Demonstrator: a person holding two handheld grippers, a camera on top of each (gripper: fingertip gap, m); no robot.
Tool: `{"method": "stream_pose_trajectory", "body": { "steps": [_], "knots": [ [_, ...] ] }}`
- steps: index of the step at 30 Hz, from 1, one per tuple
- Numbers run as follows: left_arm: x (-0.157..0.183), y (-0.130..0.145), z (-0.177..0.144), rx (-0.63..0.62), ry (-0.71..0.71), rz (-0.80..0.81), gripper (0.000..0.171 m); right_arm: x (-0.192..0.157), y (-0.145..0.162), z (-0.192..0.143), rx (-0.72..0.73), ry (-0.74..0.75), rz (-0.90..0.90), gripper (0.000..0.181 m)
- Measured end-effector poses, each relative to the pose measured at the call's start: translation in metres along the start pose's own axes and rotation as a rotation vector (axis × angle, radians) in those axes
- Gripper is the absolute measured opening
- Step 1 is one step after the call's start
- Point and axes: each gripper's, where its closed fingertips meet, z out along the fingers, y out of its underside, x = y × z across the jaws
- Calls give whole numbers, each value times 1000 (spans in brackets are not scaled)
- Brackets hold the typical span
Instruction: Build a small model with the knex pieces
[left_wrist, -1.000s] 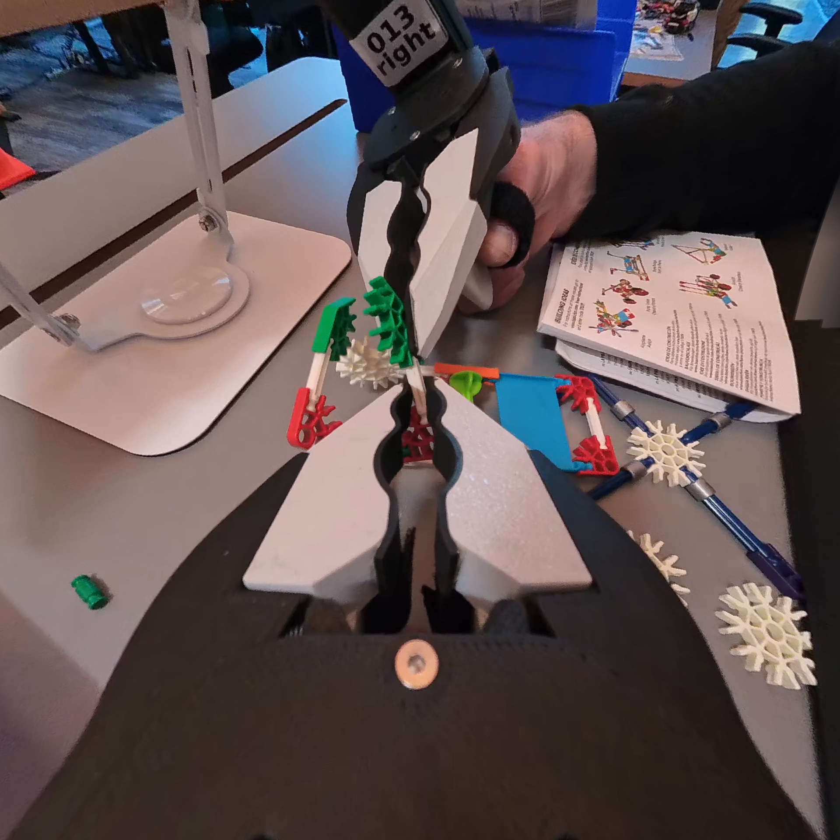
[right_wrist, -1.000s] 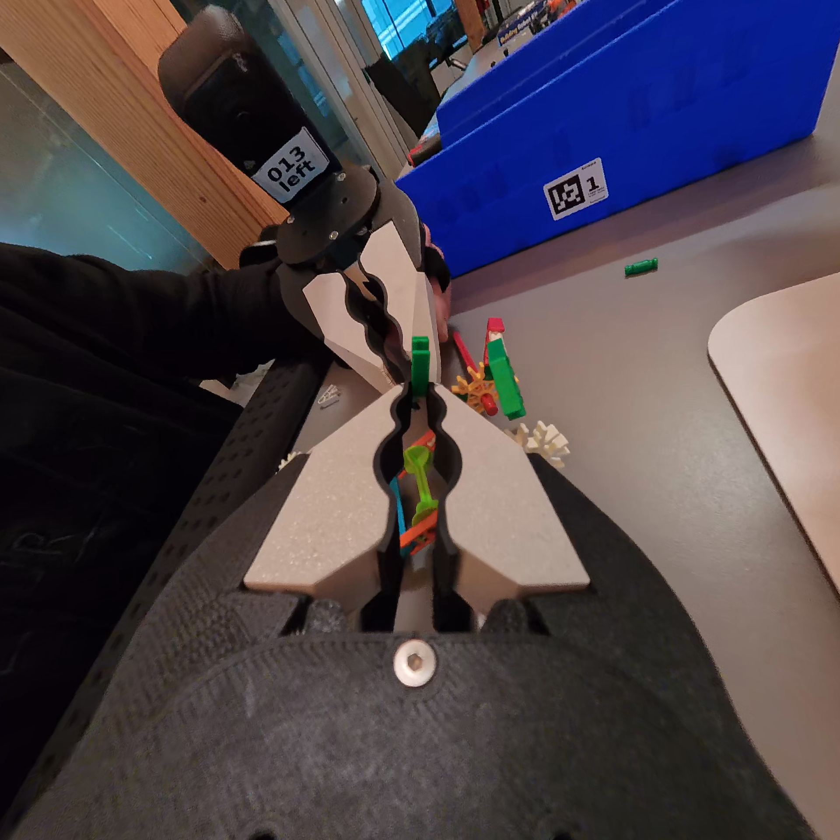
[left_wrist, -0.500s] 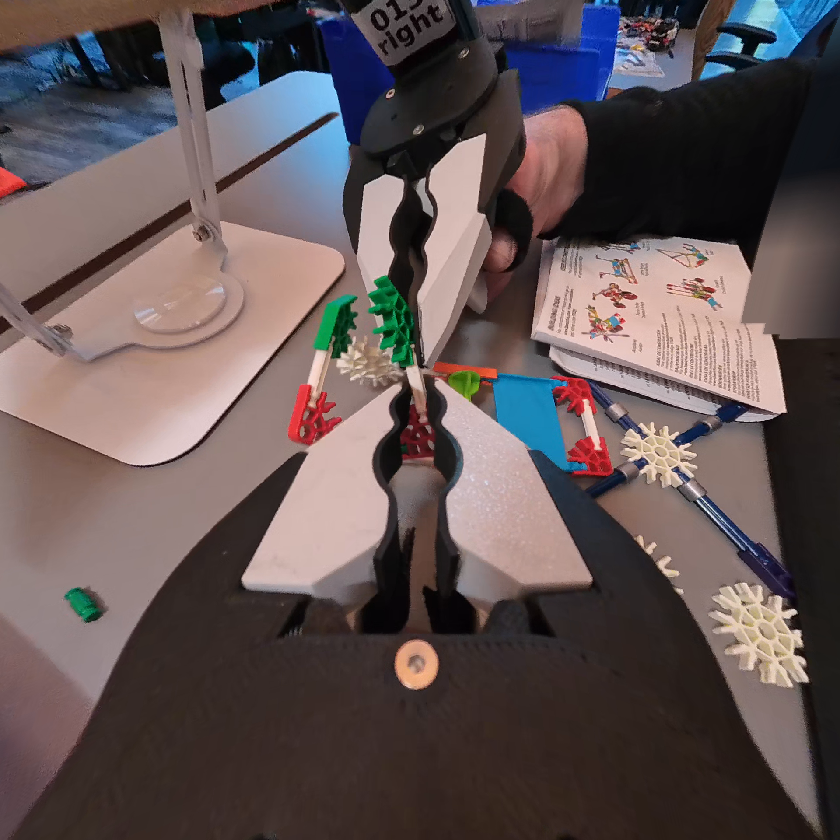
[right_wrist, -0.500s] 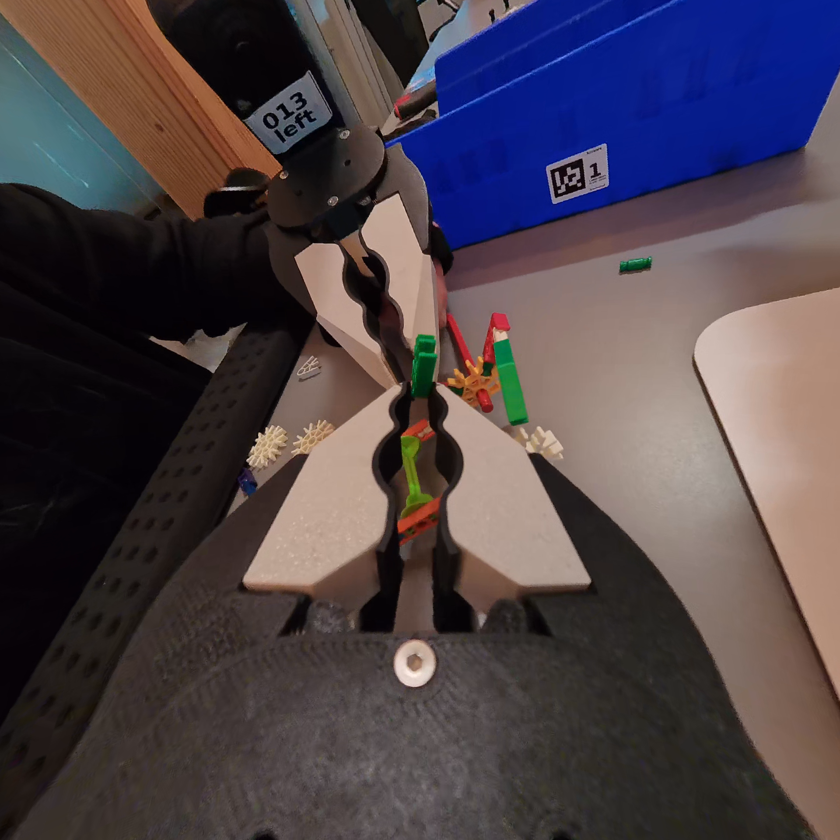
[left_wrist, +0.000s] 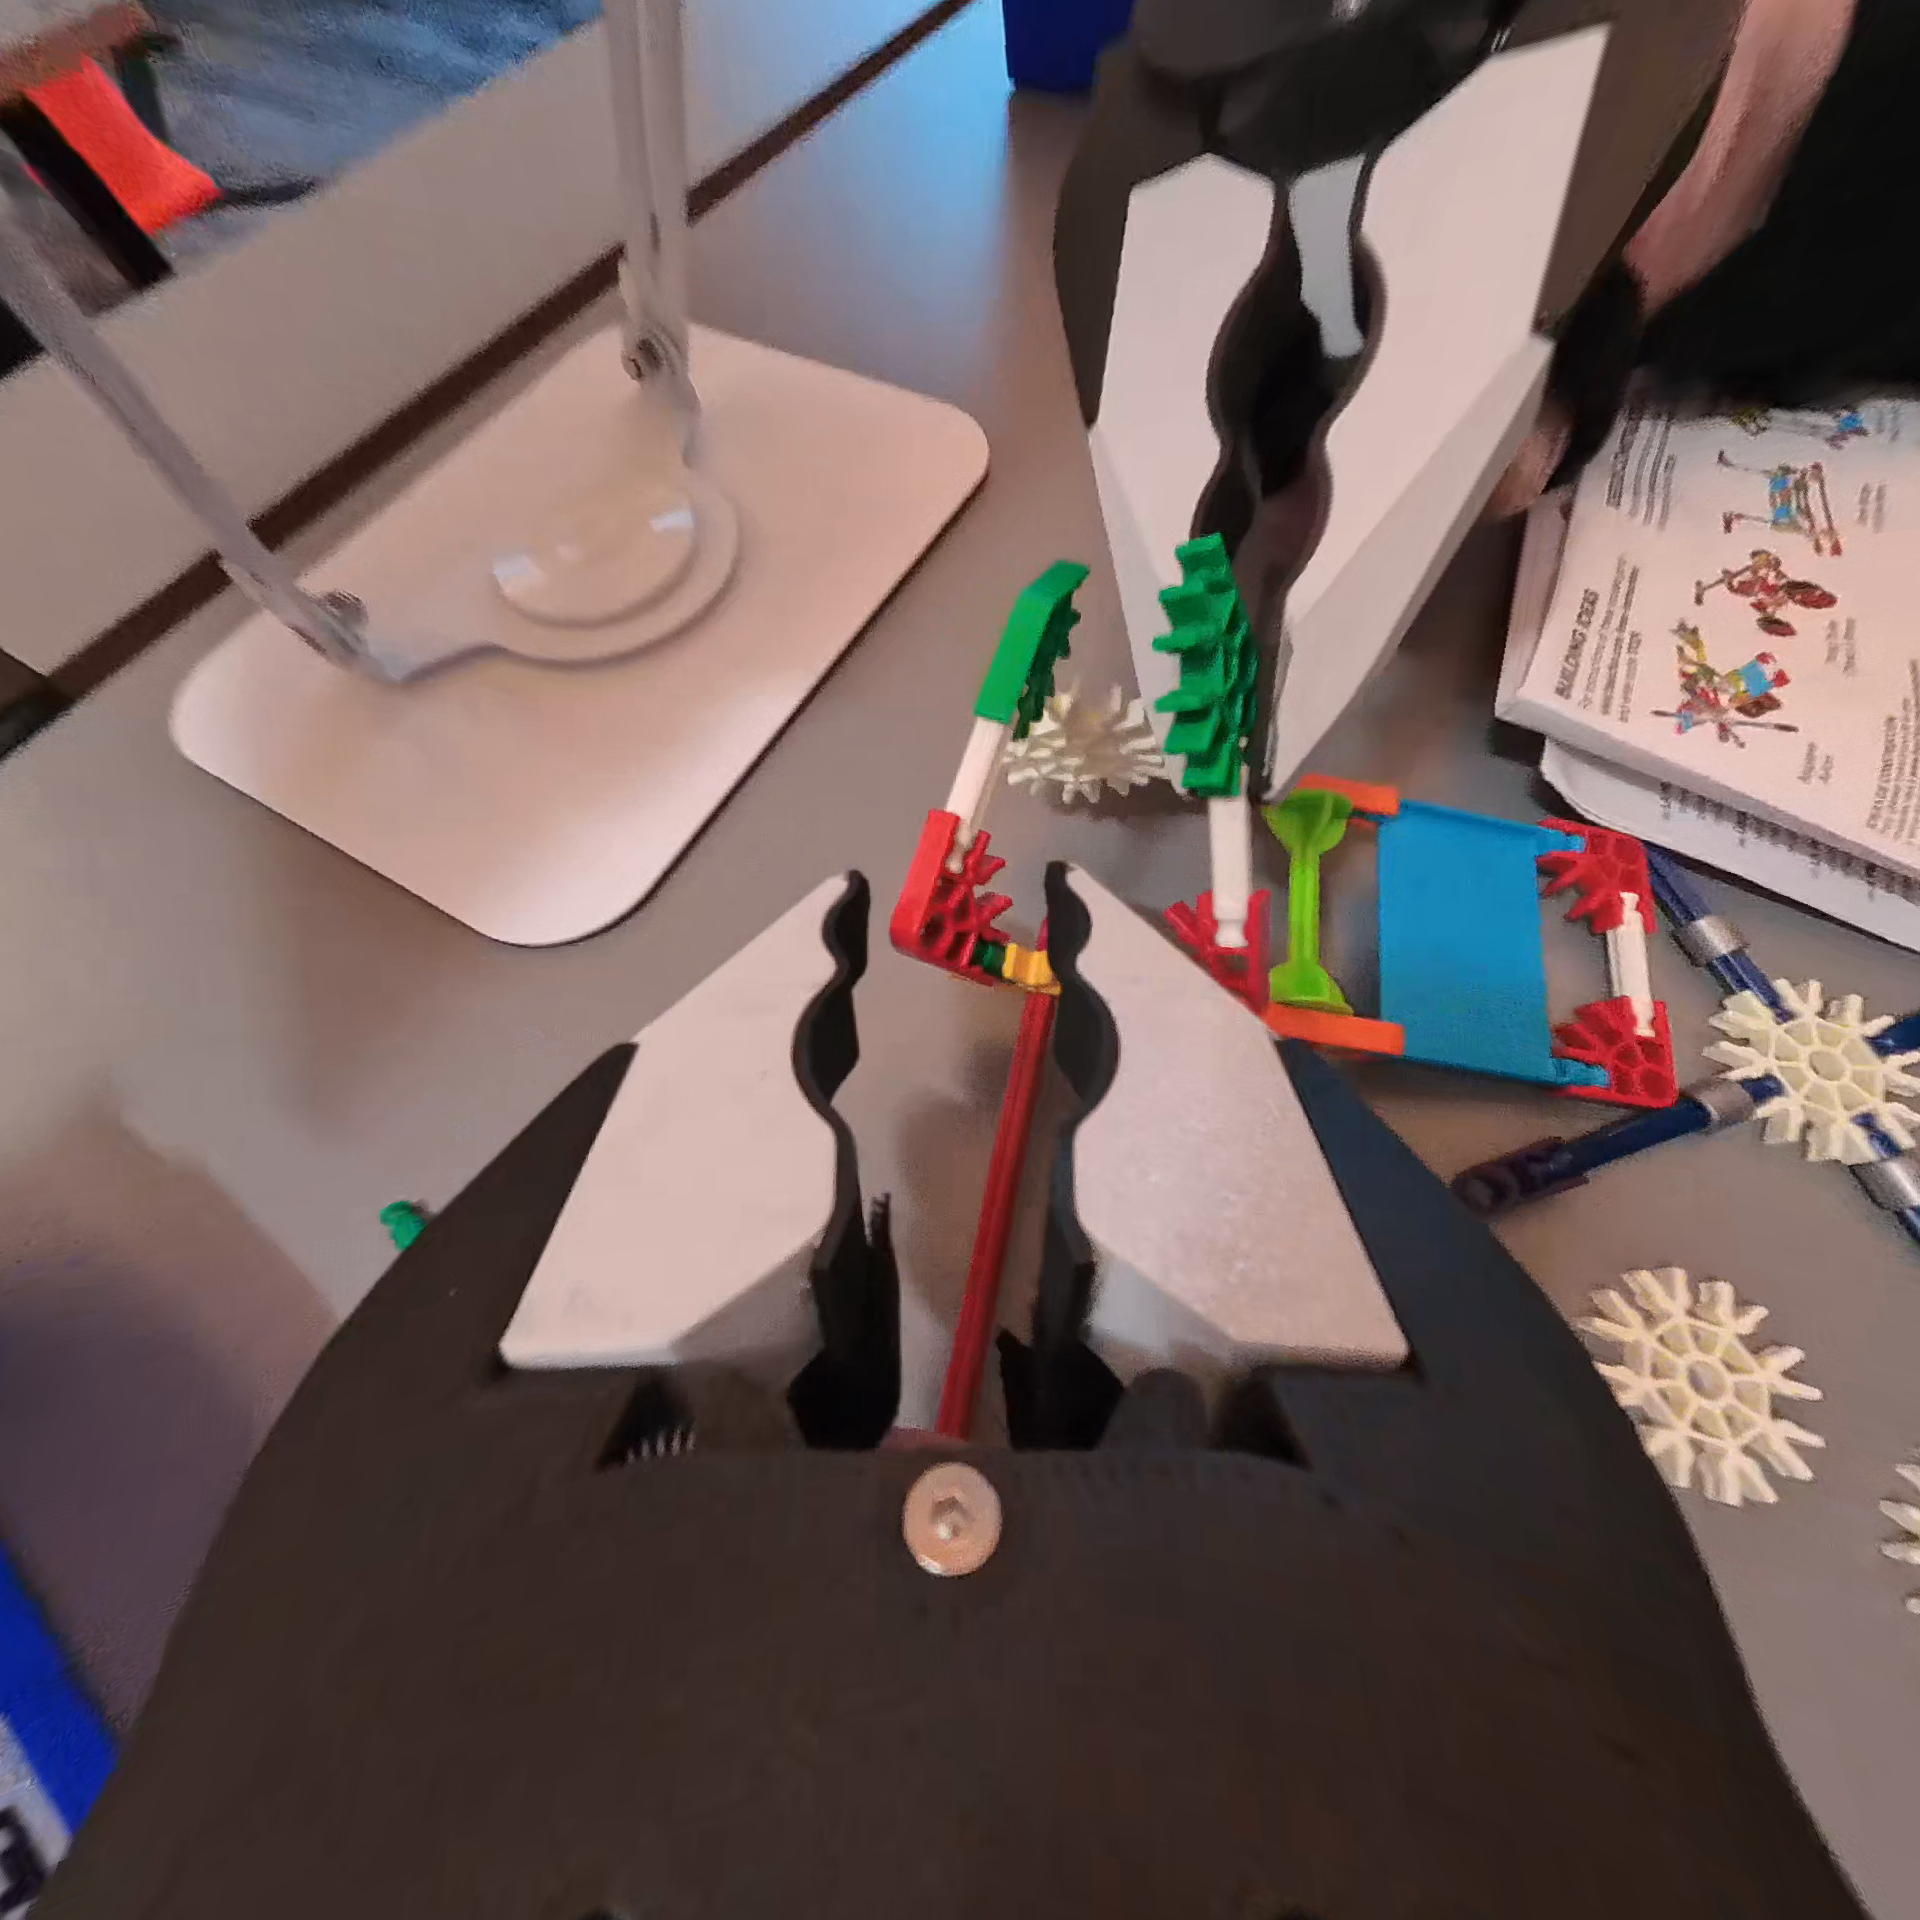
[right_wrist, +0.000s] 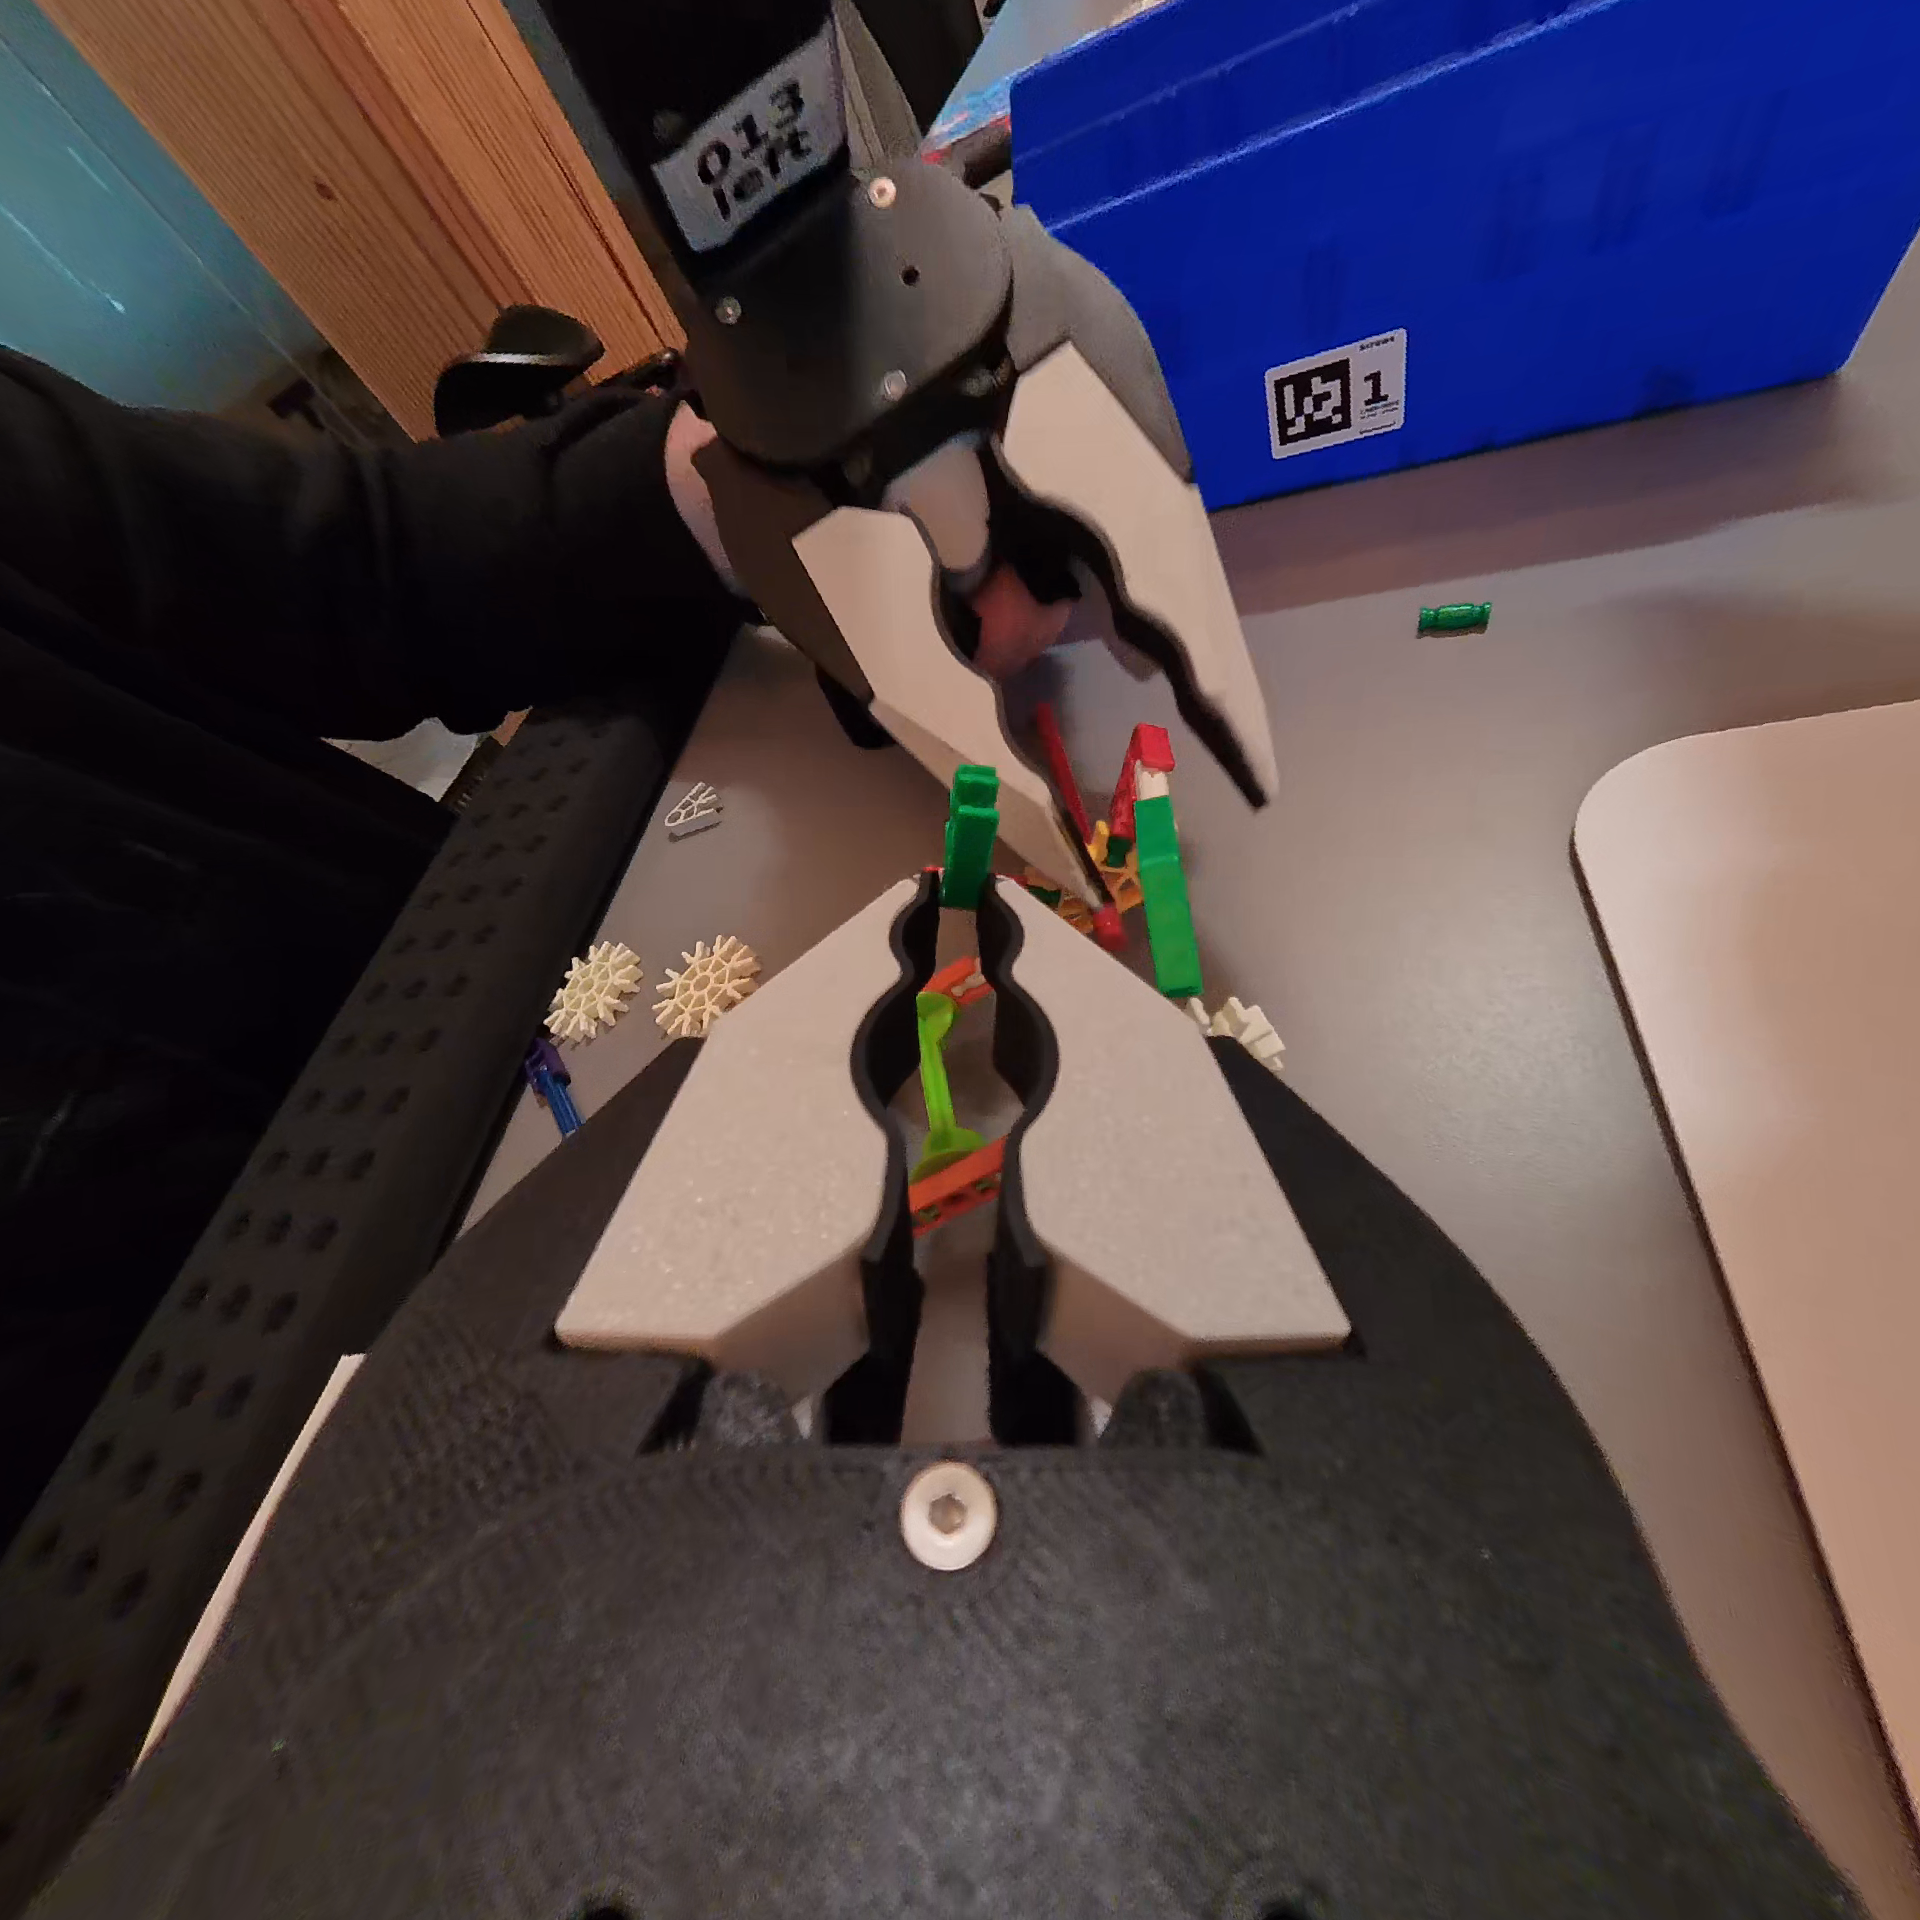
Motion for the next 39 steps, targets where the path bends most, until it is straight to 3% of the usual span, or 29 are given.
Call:
{"method": "stream_pose_trajectory", "body": {
  "steps": [2,12,17,19,25,29,34,39],
  "knots": [
    [1,3,4,-12,5,-18,18,0,1,1,-9,7,-3,5],
    [-18,15,8,-79,-159,-2,17,15,16,6,-75,61,234,5],
    [-23,19,9,-89,-184,-8,17,18,37,9,-160,69,244,5],
    [-24,20,8,-88,-171,-27,18,22,39,8,-187,95,210,20],
    [-23,21,9,-93,-158,-10,19,24,17,-11,-209,225,-192,34],
    [-25,23,8,-102,-149,-19,19,31,9,-21,-291,419,-662,33],
    [-25,25,8,-111,-141,-27,18,38,20,-12,-468,589,-1214,23],
    [-25,25,8,-113,-135,-34,19,44,17,-6,-472,699,-1427,28]
  ]
}}
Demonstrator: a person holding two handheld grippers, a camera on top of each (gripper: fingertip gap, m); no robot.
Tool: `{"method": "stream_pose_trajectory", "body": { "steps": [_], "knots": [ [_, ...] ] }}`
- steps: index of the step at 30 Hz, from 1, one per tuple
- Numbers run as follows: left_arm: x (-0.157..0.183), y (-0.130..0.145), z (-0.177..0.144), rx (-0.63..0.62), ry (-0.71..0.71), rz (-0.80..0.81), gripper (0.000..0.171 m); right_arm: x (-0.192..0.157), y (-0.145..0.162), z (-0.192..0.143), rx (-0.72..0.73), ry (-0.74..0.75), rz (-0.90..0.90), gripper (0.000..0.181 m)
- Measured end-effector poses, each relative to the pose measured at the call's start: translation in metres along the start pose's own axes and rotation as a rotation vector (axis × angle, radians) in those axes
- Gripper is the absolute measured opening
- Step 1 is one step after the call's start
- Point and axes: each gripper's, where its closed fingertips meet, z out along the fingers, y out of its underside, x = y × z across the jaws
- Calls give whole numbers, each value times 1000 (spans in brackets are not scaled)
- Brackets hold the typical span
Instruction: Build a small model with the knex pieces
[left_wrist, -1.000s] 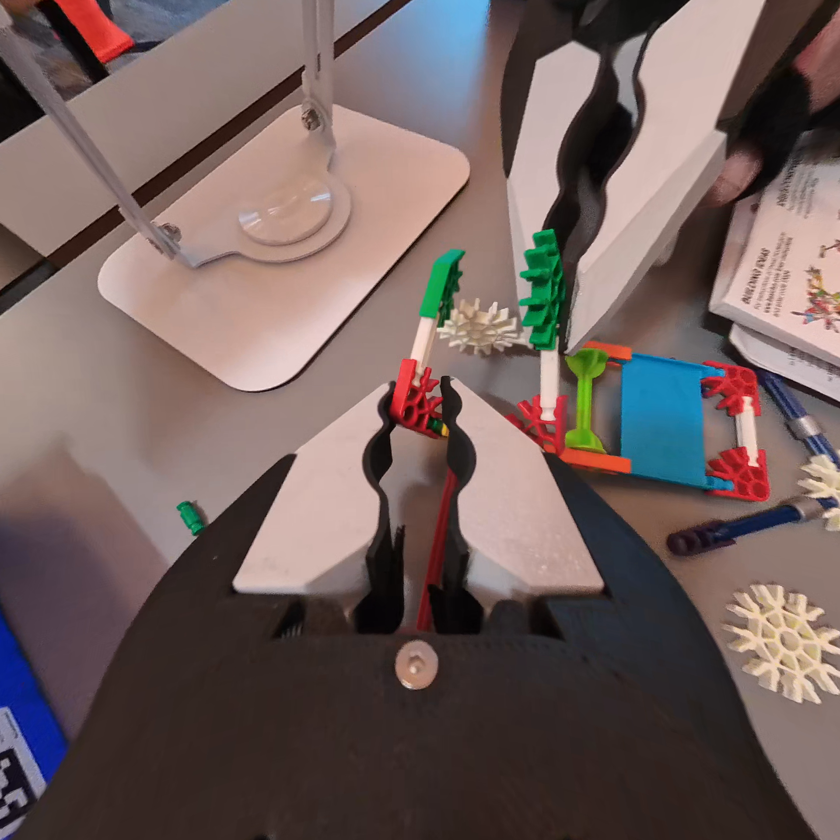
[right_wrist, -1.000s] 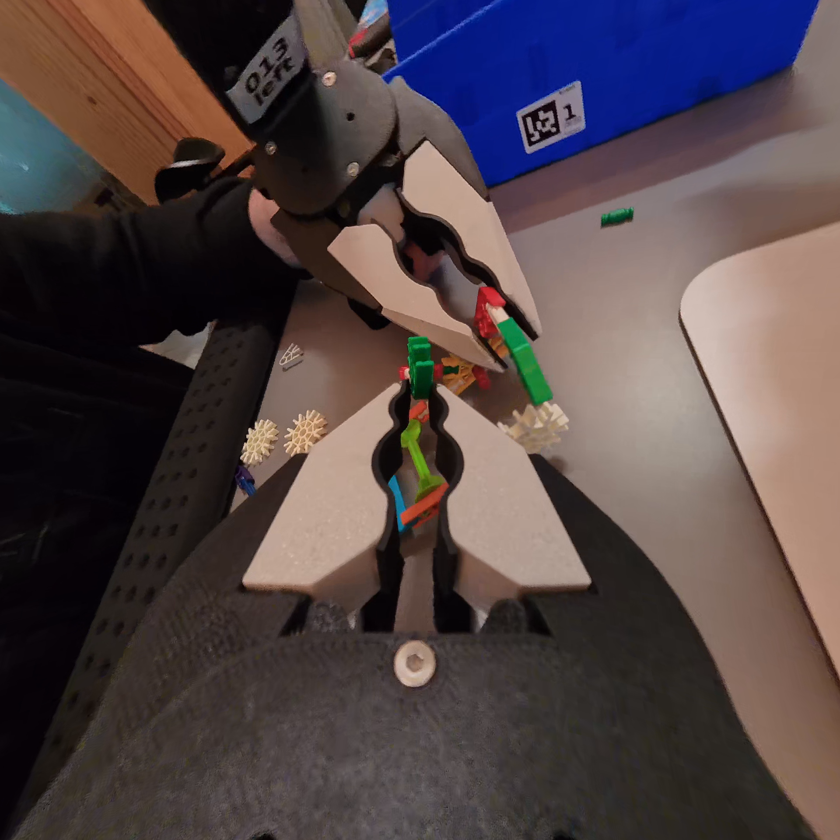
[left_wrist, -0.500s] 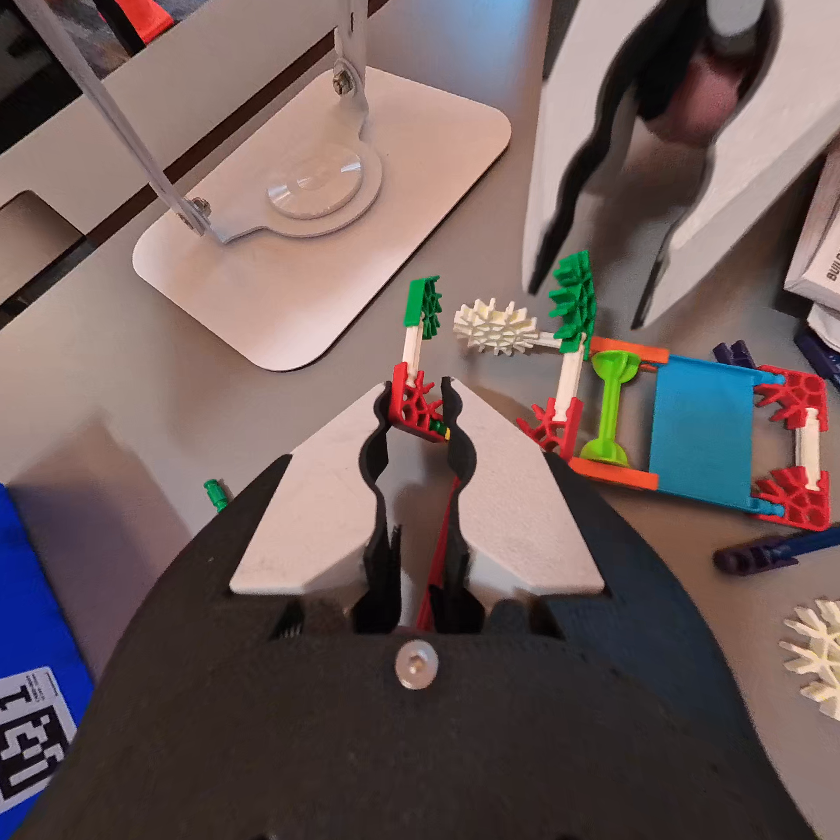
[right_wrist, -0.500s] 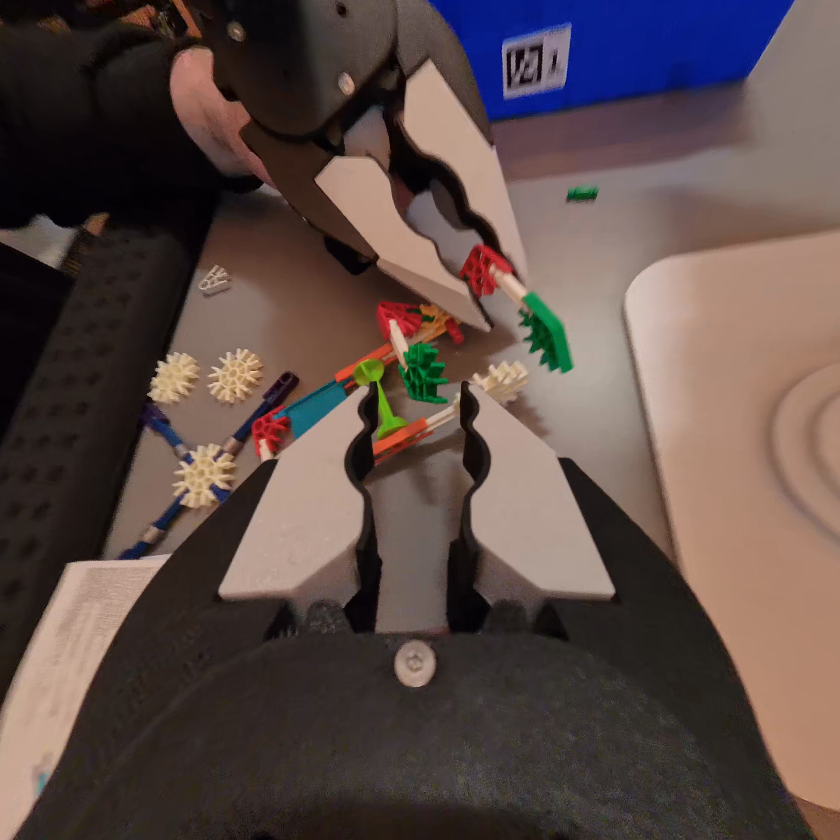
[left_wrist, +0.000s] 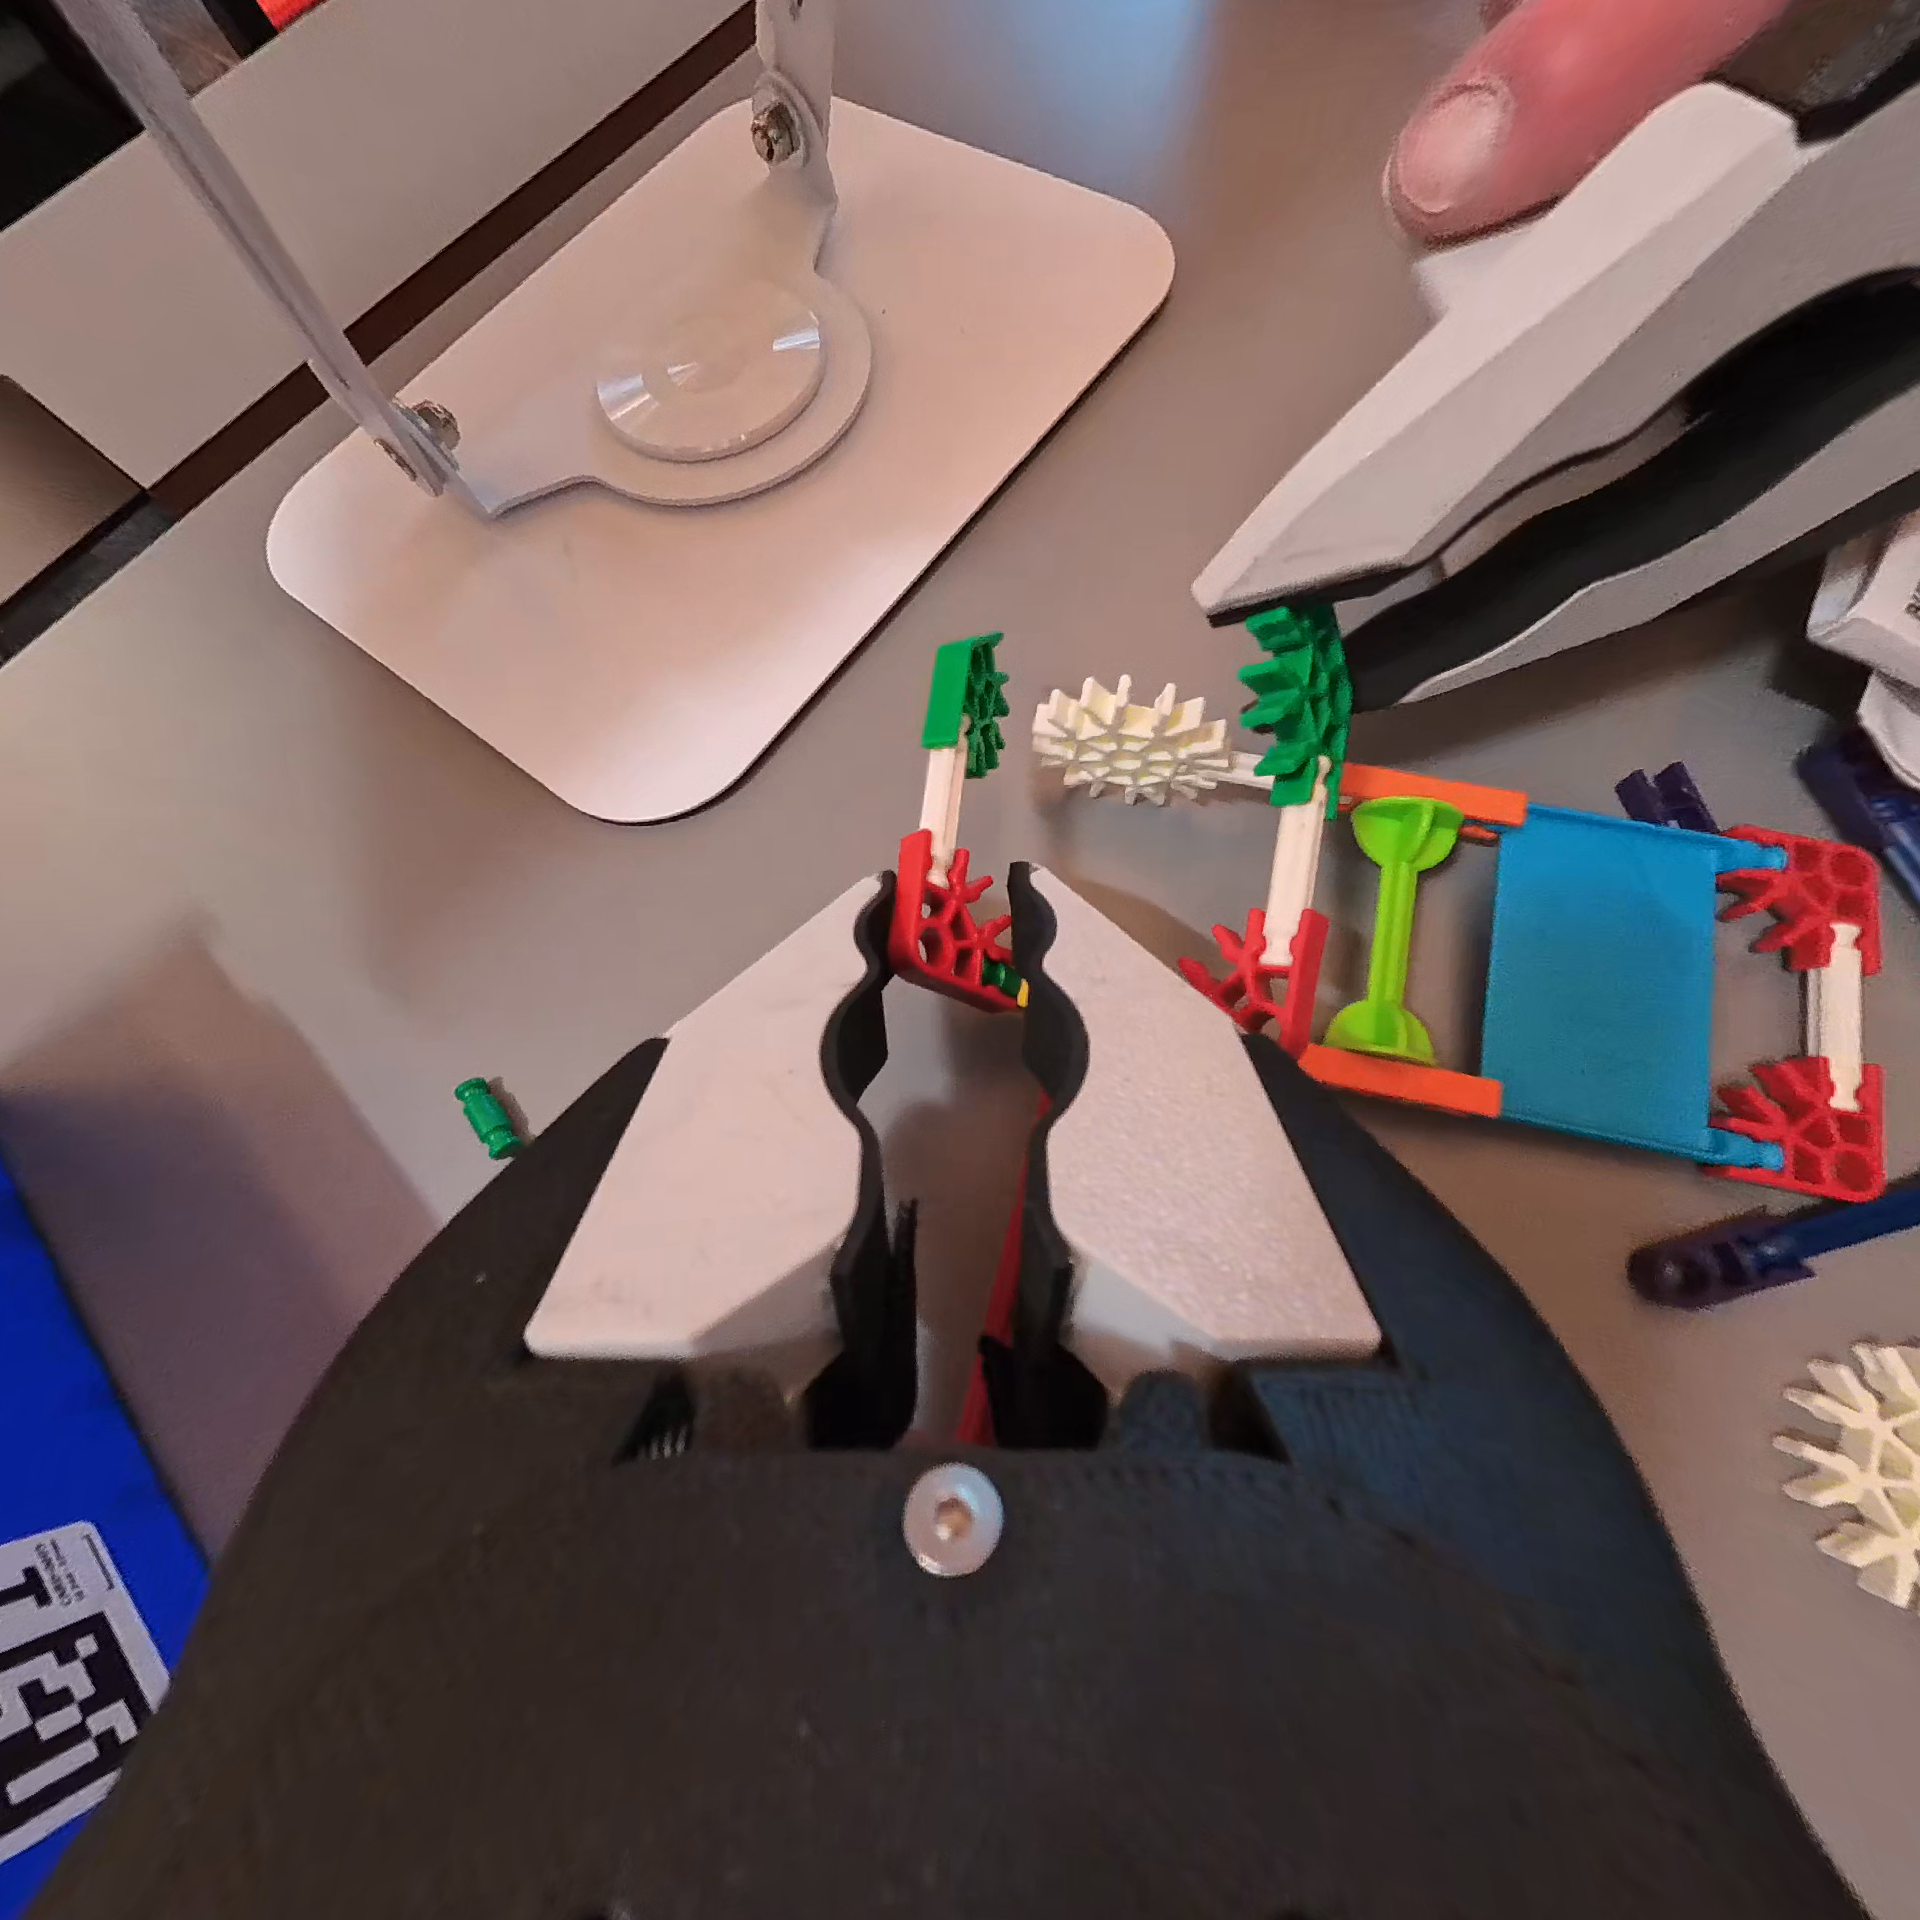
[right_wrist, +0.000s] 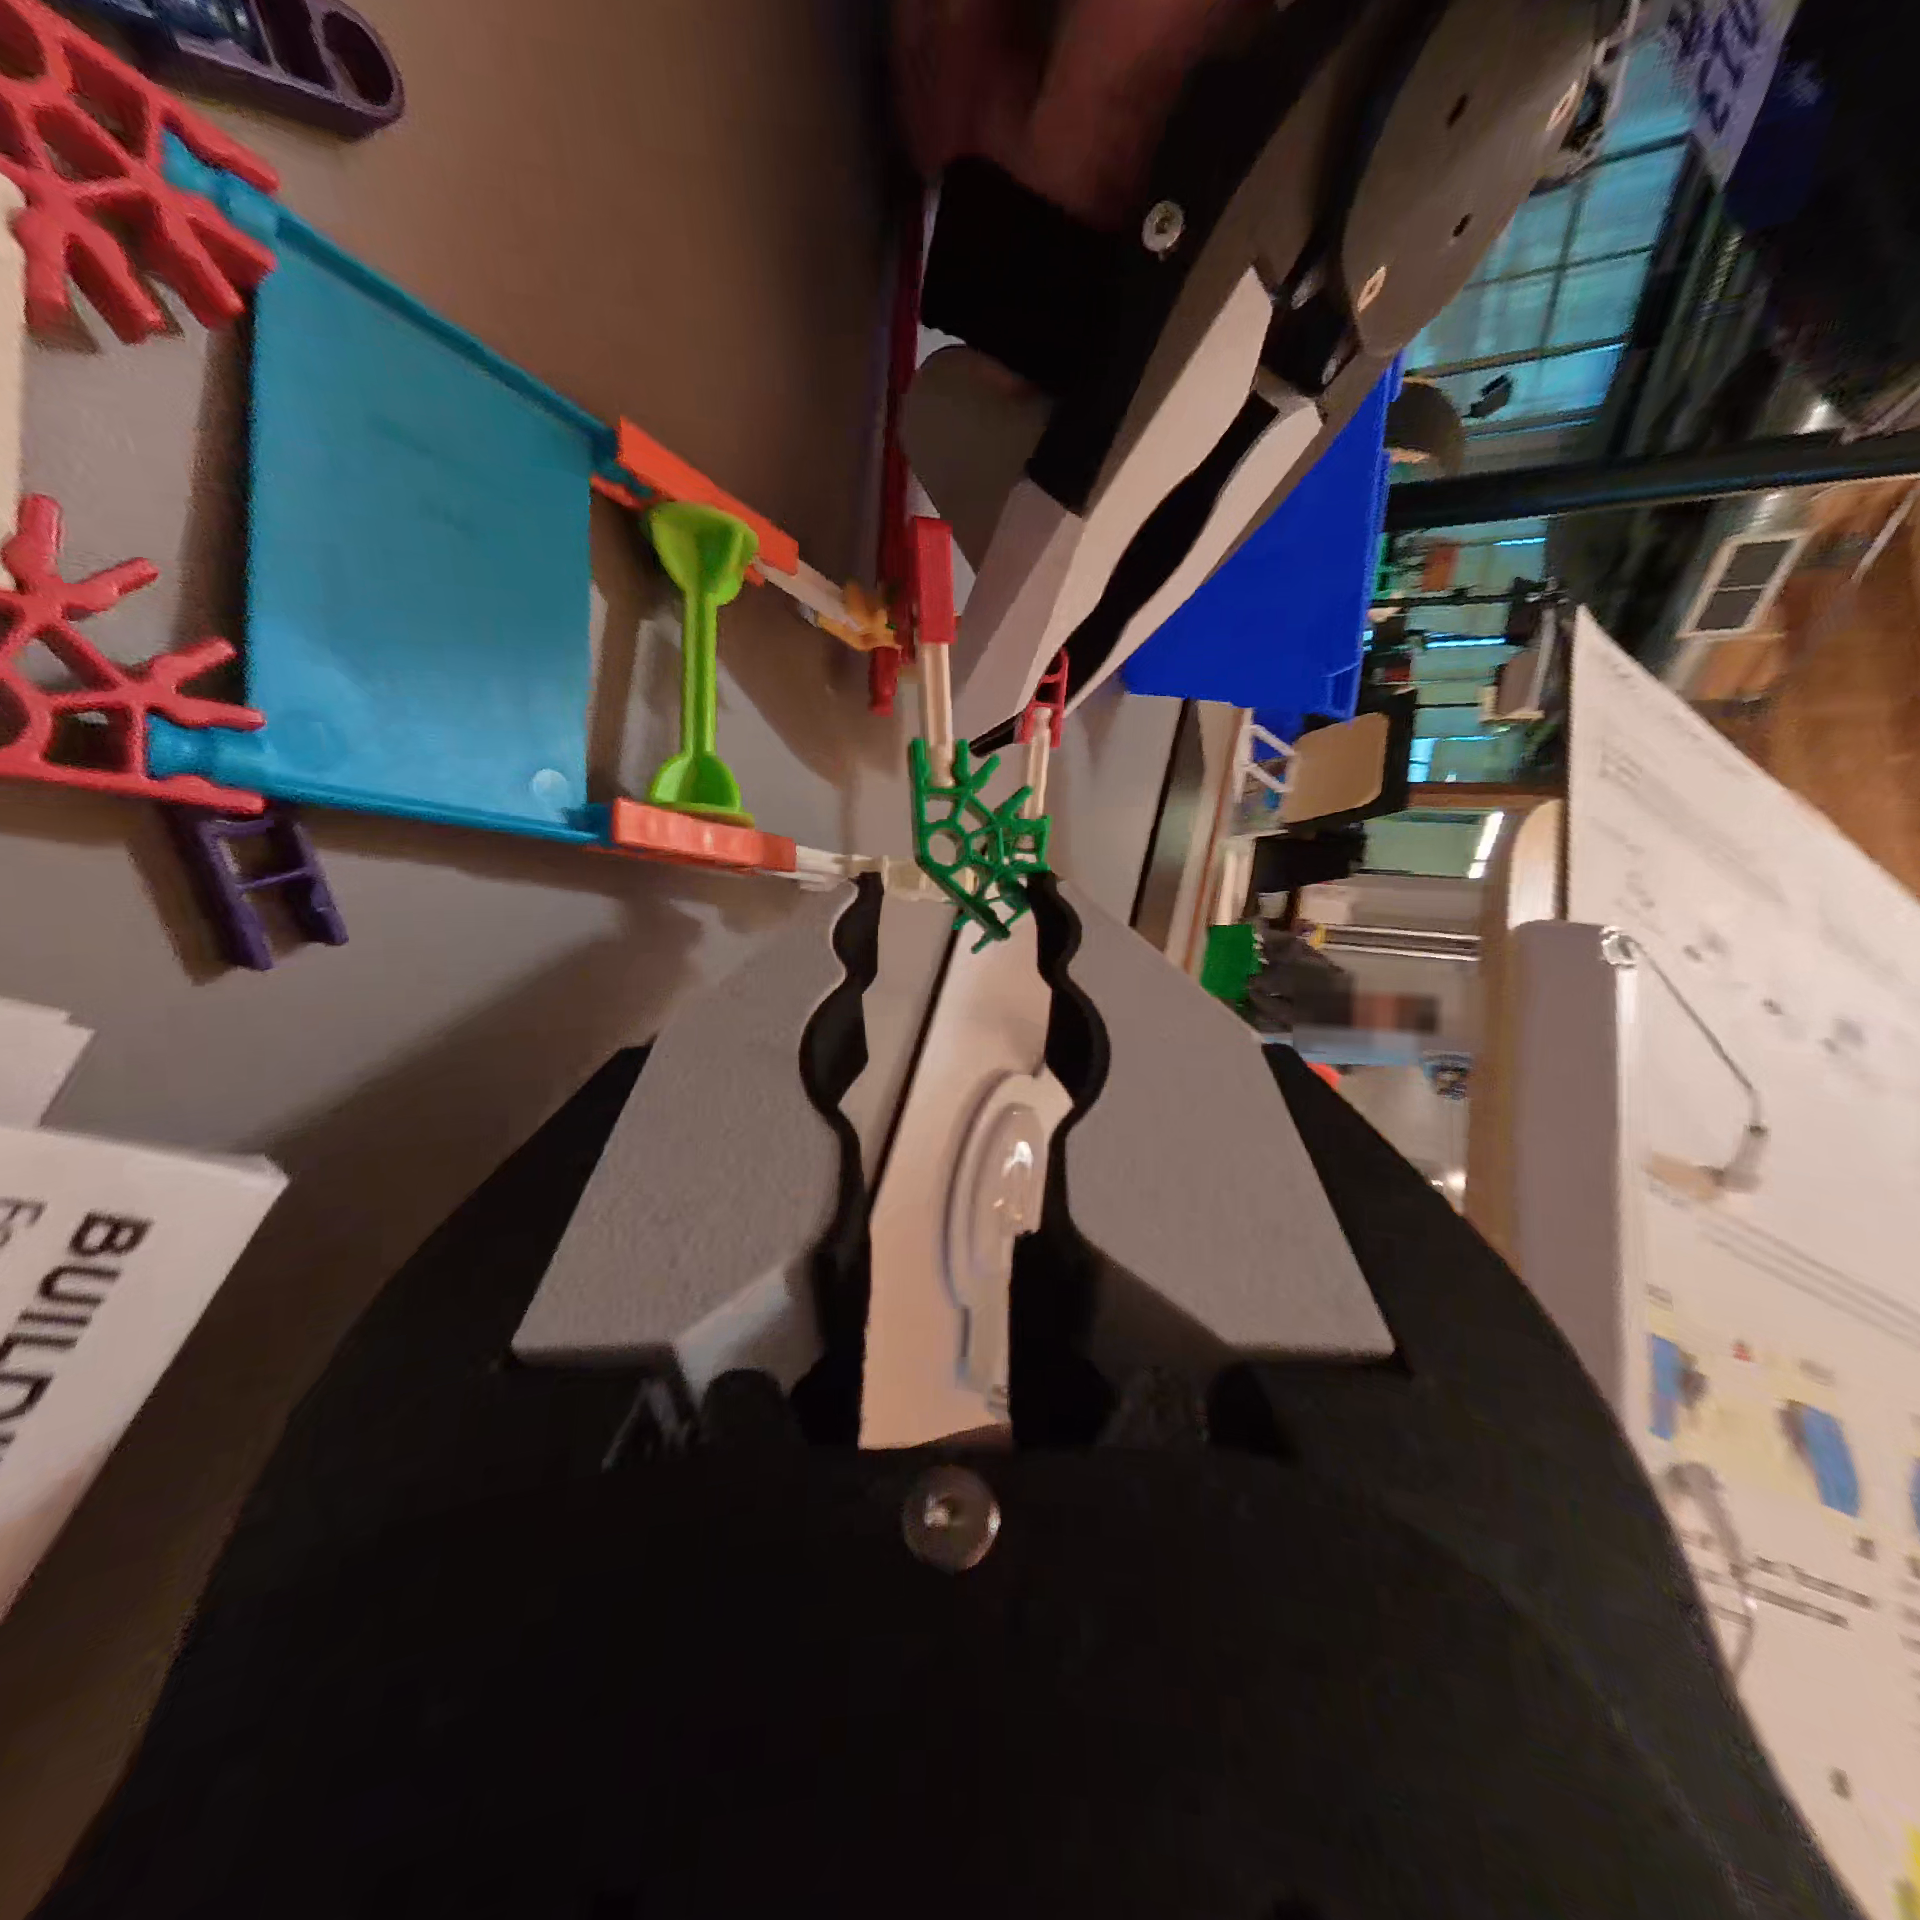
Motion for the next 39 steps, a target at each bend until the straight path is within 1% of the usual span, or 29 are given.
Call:
{"method": "stream_pose_trajectory", "body": {
  "steps": [2,4,7,9,14,15,17,19,20,22,23,24,27,30,31,32,33,36,39],
  "knots": [
    [0,0,0,0,4,-2,19,5,0,2,-14,62,-51,26],
    [0,1,0,-2,6,0,18,8,0,2,-22,106,-78,18],
    [0,1,1,-4,8,1,18,7,1,2,-36,84,-80,16],
    [0,1,1,-6,7,2,18,2,1,2,-46,23,-50,14],
    [0,1,1,-1,3,11,18,-10,-1,-2,-46,-185,205,13],
    [1,0,1,0,5,13,19,-14,-1,-2,-49,-240,281,12],
    [1,0,1,1,1,19,18,-24,-1,-3,-72,-383,505,12],
    [3,-1,1,7,11,29,18,-30,-5,-7,-59,-514,732,12],
    [3,-2,1,8,4,30,19,-26,-8,-9,-19,-528,794,13],
    [3,-2,0,10,8,34,20,-13,-11,-11,53,-490,838,13],
    [4,-2,0,11,16,27,20,-9,-11,-12,59,-469,821,16],
    [3,0,1,5,7,35,19,-7,-11,-12,58,-442,767,21],
    [3,2,3,-8,6,44,19,-7,-17,-12,68,-350,546,28],
    [3,1,2,-4,6,44,19,-12,-19,-7,29,-282,374,26],
    [4,1,2,-4,6,45,19,-13,-19,-5,19,-261,337,23],
    [3,2,2,-9,3,50,19,-12,-18,-4,11,-240,316,16],
    [3,2,2,-10,-1,53,19,-11,-18,-3,4,-232,307,15],
    [2,2,2,-5,7,41,19,-10,-17,-2,4,-229,323,14],
    [3,2,2,-4,3,50,19,-9,-17,-3,9,-252,381,14]
  ]
}}
